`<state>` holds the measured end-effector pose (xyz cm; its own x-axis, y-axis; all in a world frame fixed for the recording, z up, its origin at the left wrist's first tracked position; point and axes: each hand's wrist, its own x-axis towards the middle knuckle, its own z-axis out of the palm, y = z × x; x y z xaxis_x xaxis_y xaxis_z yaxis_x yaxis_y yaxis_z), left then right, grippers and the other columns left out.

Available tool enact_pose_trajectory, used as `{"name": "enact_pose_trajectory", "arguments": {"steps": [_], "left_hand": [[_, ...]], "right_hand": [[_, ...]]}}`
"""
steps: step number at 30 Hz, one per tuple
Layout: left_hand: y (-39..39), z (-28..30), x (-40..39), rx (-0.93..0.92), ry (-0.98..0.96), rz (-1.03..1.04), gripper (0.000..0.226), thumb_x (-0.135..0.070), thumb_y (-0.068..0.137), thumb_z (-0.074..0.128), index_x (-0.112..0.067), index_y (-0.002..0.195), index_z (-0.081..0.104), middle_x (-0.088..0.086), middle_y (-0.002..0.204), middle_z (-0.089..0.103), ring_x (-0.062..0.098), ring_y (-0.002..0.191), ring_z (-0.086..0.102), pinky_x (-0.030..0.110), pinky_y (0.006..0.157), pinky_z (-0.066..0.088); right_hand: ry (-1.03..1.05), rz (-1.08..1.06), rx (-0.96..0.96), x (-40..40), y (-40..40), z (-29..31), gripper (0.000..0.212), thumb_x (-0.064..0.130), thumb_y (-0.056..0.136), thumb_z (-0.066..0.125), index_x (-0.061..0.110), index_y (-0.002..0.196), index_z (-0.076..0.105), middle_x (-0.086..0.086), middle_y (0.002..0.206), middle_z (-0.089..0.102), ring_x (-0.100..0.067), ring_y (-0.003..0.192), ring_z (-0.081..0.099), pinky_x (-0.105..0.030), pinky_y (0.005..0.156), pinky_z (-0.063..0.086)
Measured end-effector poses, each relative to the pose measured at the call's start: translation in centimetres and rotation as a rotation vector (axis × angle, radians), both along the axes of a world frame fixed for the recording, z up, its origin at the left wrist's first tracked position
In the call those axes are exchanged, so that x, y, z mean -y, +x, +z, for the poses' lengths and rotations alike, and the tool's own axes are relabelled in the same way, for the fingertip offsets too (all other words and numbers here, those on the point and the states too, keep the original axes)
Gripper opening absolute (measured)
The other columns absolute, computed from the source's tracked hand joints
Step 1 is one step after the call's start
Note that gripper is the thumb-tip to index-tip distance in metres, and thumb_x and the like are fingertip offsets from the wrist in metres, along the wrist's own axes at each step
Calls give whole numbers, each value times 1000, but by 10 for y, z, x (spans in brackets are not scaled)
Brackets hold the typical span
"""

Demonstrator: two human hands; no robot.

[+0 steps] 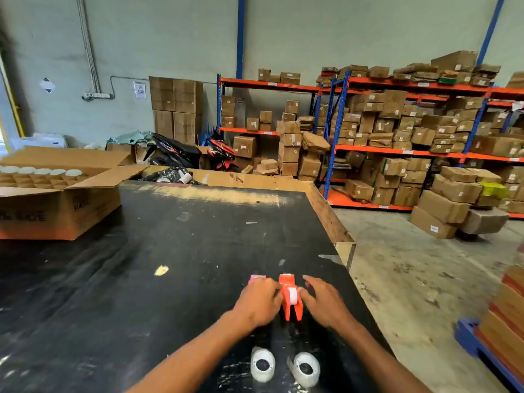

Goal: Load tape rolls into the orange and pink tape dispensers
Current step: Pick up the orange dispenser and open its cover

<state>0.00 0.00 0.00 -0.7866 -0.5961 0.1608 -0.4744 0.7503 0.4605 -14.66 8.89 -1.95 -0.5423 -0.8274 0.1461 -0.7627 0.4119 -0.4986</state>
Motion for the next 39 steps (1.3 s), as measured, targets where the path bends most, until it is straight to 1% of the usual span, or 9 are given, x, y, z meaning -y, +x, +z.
{"name": "enact_pose_trajectory", "arguments": {"steps": [2, 4, 7, 13, 20, 25, 30, 35, 39], "left_hand": [[-10, -7, -6, -4, 51, -2, 37, -21, 84, 37, 1, 91, 67, 25, 102, 70, 43, 98, 62, 46, 82, 50], [-16, -4, -15, 42, 63, 59, 32, -17, 87, 40, 2, 92, 65, 27, 106, 67, 45, 100, 61, 46, 81, 50], [-26, -2, -22, 112, 30, 120, 30, -14, 91, 40, 4, 99, 63, 26, 114, 64, 44, 104, 60, 43, 79, 48], [-24, -7, -20, 51, 61, 100, 30, -20, 91, 42, -2, 93, 65, 23, 105, 68, 42, 100, 62, 43, 78, 48], [-21, 6, -21, -352, 361, 172, 41, -43, 91, 50, -11, 69, 63, -1, 49, 51, 14, 50, 47, 33, 58, 41], [-23, 13, -9, -661, 774, 255, 32, -40, 89, 56, -14, 92, 75, 15, 87, 77, 37, 88, 72, 51, 76, 60], [-15, 19, -8, -694, 703, 156, 31, -40, 89, 59, -25, 115, 64, 8, 97, 75, 27, 92, 72, 50, 85, 58], [-9, 27, -17, -658, 687, 10, 28, -37, 100, 38, -26, 120, 54, 4, 103, 67, 9, 79, 65, 17, 60, 51], [-2, 33, -17, -615, 558, -53, 34, -33, 102, 29, -13, 114, 53, 6, 78, 59, 11, 64, 52, 23, 58, 44]], "right_hand": [[-19, 32, 136, -4, 1, -6, 32, 30, 89, 55, 12, 114, 66, -9, 101, 72, -20, 94, 65, -37, 89, 48], [-12, 58, 166, -8, 3, -12, 22, 28, 83, 57, 11, 82, 70, -10, 70, 68, -17, 62, 53, -43, 73, 51], [-78, 30, 179, -5, 3, -24, 27, 28, 73, 50, 5, 69, 64, -17, 64, 65, -23, 56, 41, -44, 64, 51], [-208, -97, 264, -5, 9, -28, 22, 15, 75, 56, 1, 59, 59, -17, 55, 66, -19, 48, 49, -41, 59, 54], [-361, -73, 150, -10, 25, -5, 16, 15, 80, 60, 8, 67, 66, -6, 61, 66, -26, 59, 62, -45, 61, 54], [-461, 35, 125, -16, 37, 18, 15, 13, 83, 64, 16, 96, 71, 1, 89, 66, -12, 67, 66, -30, 63, 57], [-534, 59, 408, -17, 41, 41, 15, 20, 90, 60, 20, 102, 70, 9, 79, 69, 4, 66, 63, -9, 62, 48], [-517, 156, 529, -11, 46, 52, 23, 22, 93, 57, 19, 115, 65, -10, 80, 74, -14, 69, 68, -29, 67, 57], [-532, 191, 658, -12, 47, 57, 19, 21, 91, 61, 31, 107, 57, -3, 74, 72, -9, 62, 68, -22, 64, 56]]}}
